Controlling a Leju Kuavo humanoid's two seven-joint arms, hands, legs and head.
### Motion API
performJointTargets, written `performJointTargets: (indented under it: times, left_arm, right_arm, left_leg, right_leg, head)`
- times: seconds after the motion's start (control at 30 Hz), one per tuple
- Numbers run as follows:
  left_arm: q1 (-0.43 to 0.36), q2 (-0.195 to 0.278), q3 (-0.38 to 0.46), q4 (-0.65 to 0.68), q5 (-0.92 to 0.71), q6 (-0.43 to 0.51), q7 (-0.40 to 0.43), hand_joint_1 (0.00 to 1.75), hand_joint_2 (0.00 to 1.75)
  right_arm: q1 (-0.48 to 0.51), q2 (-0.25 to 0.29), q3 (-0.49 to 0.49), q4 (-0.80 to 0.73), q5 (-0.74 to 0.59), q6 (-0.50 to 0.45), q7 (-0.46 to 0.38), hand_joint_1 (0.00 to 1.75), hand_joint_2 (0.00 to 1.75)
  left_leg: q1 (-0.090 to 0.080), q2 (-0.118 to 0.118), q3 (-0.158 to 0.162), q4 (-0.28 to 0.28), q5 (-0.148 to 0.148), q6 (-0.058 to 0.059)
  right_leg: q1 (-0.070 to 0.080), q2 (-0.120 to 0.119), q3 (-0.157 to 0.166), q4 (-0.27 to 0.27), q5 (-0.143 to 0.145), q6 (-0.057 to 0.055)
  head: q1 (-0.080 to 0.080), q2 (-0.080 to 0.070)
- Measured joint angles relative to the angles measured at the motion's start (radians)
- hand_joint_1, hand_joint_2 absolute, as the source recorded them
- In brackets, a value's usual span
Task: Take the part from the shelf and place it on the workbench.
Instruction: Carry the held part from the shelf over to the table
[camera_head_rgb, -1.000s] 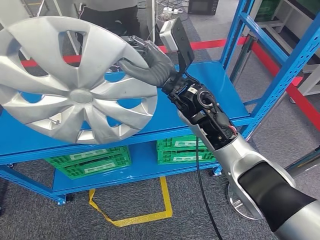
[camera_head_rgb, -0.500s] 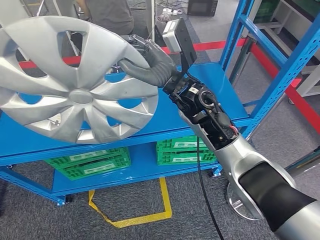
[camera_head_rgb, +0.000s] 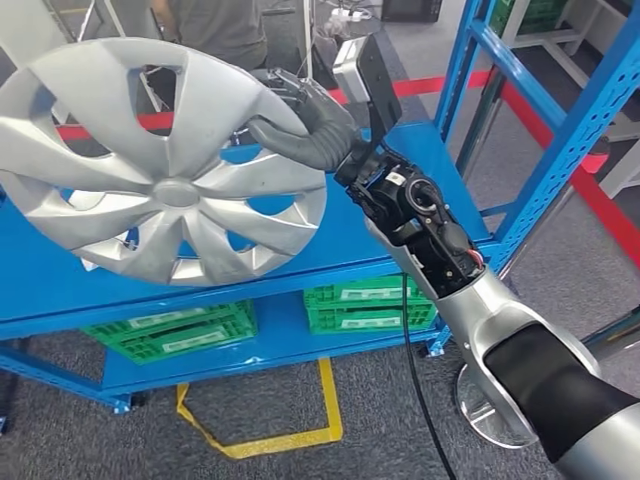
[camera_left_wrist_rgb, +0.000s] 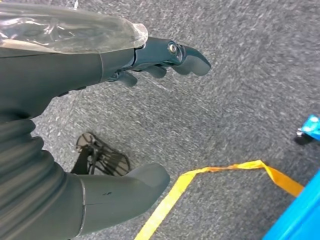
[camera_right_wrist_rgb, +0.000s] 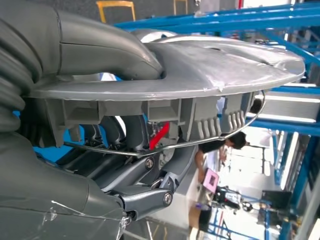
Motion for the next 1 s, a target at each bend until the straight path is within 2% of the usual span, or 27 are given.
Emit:
performJointTargets:
  times: [0.03,0.1,0.13,0.17,0.2,0.27,0.3,0.33,0.4,0.43,0.5,0.53,0.6,0.63,0.67,0.7,0.77,0.8,0.83,0.87,0.93,1.0]
  left_arm:
    - [-0.001,0.001,0.0,0.0,0.0,0.0,0.0,0.0,1.75]
    - [-0.002,0.002,0.0,0.0,0.0,0.0,0.0,0.0,1.75]
    - [-0.001,0.002,0.0,0.0,0.0,0.0,0.0,0.0,1.75]
    - [0.0,0.001,0.0,0.0,0.0,0.0,0.0,0.0,1.75]
    - [0.0,0.001,0.0,0.0,0.0,0.0,0.0,0.0,1.75]
    - [-0.001,0.003,0.0,0.0,0.0,0.0,0.0,0.0,1.75]
    - [-0.003,0.004,0.0,0.0,0.0,0.0,0.0,0.0,1.75]
    - [-0.004,0.005,0.0,0.0,0.0,0.0,0.0,0.0,1.75]
    - [-0.007,0.005,0.0,0.0,-0.001,0.0,0.0,0.0,1.75]
    - [-0.007,0.004,0.0,0.0,-0.001,0.0,0.0,0.0,1.75]
    - [-0.007,0.003,-0.001,0.0,-0.002,0.0,0.0,0.0,1.75]
    - [-0.008,0.003,-0.001,0.0,-0.003,-0.001,0.0,0.0,1.75]
    - [-0.008,0.001,-0.001,0.0,-0.003,-0.003,0.002,0.0,1.75]
    - [-0.008,0.0,-0.001,0.0,-0.003,-0.005,0.004,0.0,1.75]
    - [-0.008,-0.001,-0.001,0.0,-0.003,-0.006,0.006,0.0,1.75]
    - [-0.009,-0.003,-0.002,0.0,-0.003,-0.007,0.008,0.0,1.75]
    - [-0.009,-0.005,-0.002,0.0,-0.003,-0.008,0.012,0.0,1.75]
    - [-0.01,-0.006,-0.002,0.0,-0.003,-0.009,0.013,0.0,1.75]
    - [-0.011,-0.007,-0.002,0.0,-0.003,-0.009,0.014,0.0,1.75]
    - [-0.012,-0.008,-0.002,0.0,-0.003,-0.009,0.015,0.0,1.75]
    - [-0.012,-0.008,-0.002,0.0,-0.003,-0.009,0.017,0.0,1.75]
    - [-0.012,-0.006,-0.002,0.0,-0.003,-0.009,0.017,0.0,1.75]
  right_arm:
    - [-0.001,0.0,0.0,0.0,0.0,0.0,0.0,1.75,1.75]
    - [-0.001,0.0,0.0,0.0,-0.002,0.0,-0.002,1.75,1.75]
    - [0.001,0.0,0.0,0.0,-0.002,0.0,-0.002,1.75,1.75]
    - [0.002,0.0,0.001,0.0,-0.002,0.0,-0.001,1.75,1.75]
    - [0.003,0.0,0.001,0.0,-0.002,0.001,0.0,1.75,1.75]
    - [0.002,0.0,0.001,0.0,-0.002,0.001,0.001,1.75,1.75]
    - [0.001,0.0,0.001,0.0,-0.002,0.002,0.0,1.75,1.75]
    - [0.0,0.0,0.001,0.0,-0.002,0.001,0.0,1.75,1.75]
    - [0.001,0.0,0.0,0.0,-0.002,0.001,-0.001,1.75,1.75]
    - [0.001,-0.001,0.0,0.0,-0.002,0.001,0.0,1.75,1.75]
    - [0.001,-0.003,-0.001,0.0,-0.002,0.0,-0.001,1.75,1.75]
    - [0.001,-0.004,-0.002,0.0,-0.002,0.0,-0.001,1.75,1.75]
    - [0.002,-0.007,-0.004,0.002,-0.002,-0.001,-0.002,1.75,1.75]
    - [0.004,-0.008,-0.005,0.004,-0.002,-0.002,-0.002,1.75,1.75]
    - [0.006,-0.009,-0.005,0.006,-0.002,-0.003,-0.002,1.75,1.75]
    - [0.008,-0.01,-0.005,0.008,-0.002,-0.003,-0.002,1.75,1.75]
    - [0.007,-0.013,-0.007,0.009,-0.002,-0.004,-0.002,1.75,1.75]
    - [0.006,-0.015,-0.008,0.009,-0.002,-0.005,-0.003,1.75,1.75]
    - [0.005,-0.015,-0.009,0.009,-0.002,-0.005,-0.003,1.75,1.75]
    - [0.005,-0.016,-0.009,0.009,-0.002,-0.006,-0.004,1.75,1.75]
    - [0.004,-0.016,-0.009,0.009,-0.001,-0.006,-0.006,1.75,1.75]
    - [0.005,-0.016,-0.009,0.009,0.003,-0.006,-0.007,1.75,1.75]
  left_leg:
    - [0.0,0.004,-0.029,0.058,-0.027,-0.002]
    - [-0.002,0.007,-0.111,0.209,-0.082,-0.003]
    - [-0.002,0.008,-0.143,0.261,-0.091,-0.001]
    - [-0.003,0.008,-0.157,0.274,-0.081,0.001]
    - [-0.004,0.008,-0.149,0.242,-0.051,0.006]
    - [-0.011,0.016,-0.09,0.099,0.027,0.02]
    - [-0.016,0.022,-0.06,0.031,0.053,0.027]
    - [-0.02,0.026,-0.041,-0.011,0.064,0.031]
    - [-0.027,0.026,-0.032,-0.036,0.06,0.037]
    - [-0.024,0.023,-0.031,-0.037,0.061,0.04]
    - [-0.02,0.018,-0.025,-0.043,0.061,0.048]
    - [-0.018,0.016,-0.022,-0.045,0.061,0.053]
    - [-0.02,0.011,-0.02,-0.045,0.059,0.059]
    - [-0.021,0.008,-0.019,-0.045,0.057,0.061]
    - [-0.021,0.004,-0.018,-0.044,0.056,0.062]
    - [-0.022,0.0,-0.016,-0.044,0.055,0.062]
    - [-0.023,-0.01,-0.01,-0.043,0.051,0.061]
    - [-0.025,-0.014,-0.009,-0.041,0.049,0.058]
    - [-0.026,-0.017,-0.01,-0.04,0.048,0.055]
    - [-0.027,-0.02,-0.012,-0.039,0.048,0.051]
    - [-0.027,-0.024,-0.016,-0.04,0.05,0.042]
    - [-0.027,-0.017,-0.026,-0.017,0.033,0.031]
  right_leg:
    - [0.0,-0.002,0.002,-0.002,0.0,-0.006]
    - [0.005,-0.005,0.003,-0.002,-0.002,-0.013]
    - [0.008,-0.006,0.004,-0.002,-0.004,-0.016]
    - [0.01,-0.007,0.006,-0.002,-0.005,-0.018]
    - [0.012,-0.007,0.008,-0.002,-0.007,-0.019]
    - [0.015,-0.008,0.013,-0.002,-0.012,-0.019]
    - [0.018,-0.009,0.014,-0.001,-0.014,-0.017]
    - [0.02,-0.01,0.014,-0.002,-0.016,-0.014]
    - [0.023,-0.013,0.014,-0.005,-0.018,-0.005]
    - [0.022,-0.015,0.014,-0.007,-0.021,0.001]
    - [0.021,-0.018,0.001,0.025,-0.045,0.011]
    - [0.02,-0.017,-0.021,0.074,-0.072,0.015]
    - [0.019,-0.017,-0.09,0.219,-0.134,0.019]
    - [0.019,-0.017,-0.122,0.279,-0.151,0.021]
    - [0.019,-0.017,-0.137,0.303,-0.147,0.021]
    - [0.019,-0.016,-0.134,0.286,-0.123,0.019]
    - [0.021,-0.008,-0.083,0.156,-0.042,0.009]
    - [0.022,-0.001,-0.051,0.089,-0.011,0.002]
    - [0.023,0.004,-0.026,0.036,0.005,-0.004]
    - [0.025,0.008,-0.013,0.009,0.007,-0.008]
    - [0.023,0.005,-0.002,-0.007,0.002,-0.013]
    - [0.018,-0.001,0.006,-0.019,0.007,-0.021]
  head:
    - [-0.004,0.0]
    - [-0.008,0.0]
    - [-0.008,0.0]
    - [-0.009,0.0]
    - [-0.009,0.0]
    - [-0.009,0.0]
    - [-0.009,0.0]
    - [-0.009,0.0]
    - [-0.008,0.0]
    - [-0.008,0.0]
    - [-0.005,0.0]
    - [-0.002,0.0]
    - [0.002,0.0]
    - [0.003,0.0]
    - [0.003,0.0]
    - [0.004,0.0]
    - [0.007,0.0]
    - [0.007,0.0]
    - [0.008,0.0]
    - [0.008,0.0]
    - [0.007,0.0]
    - [0.006,0.0]
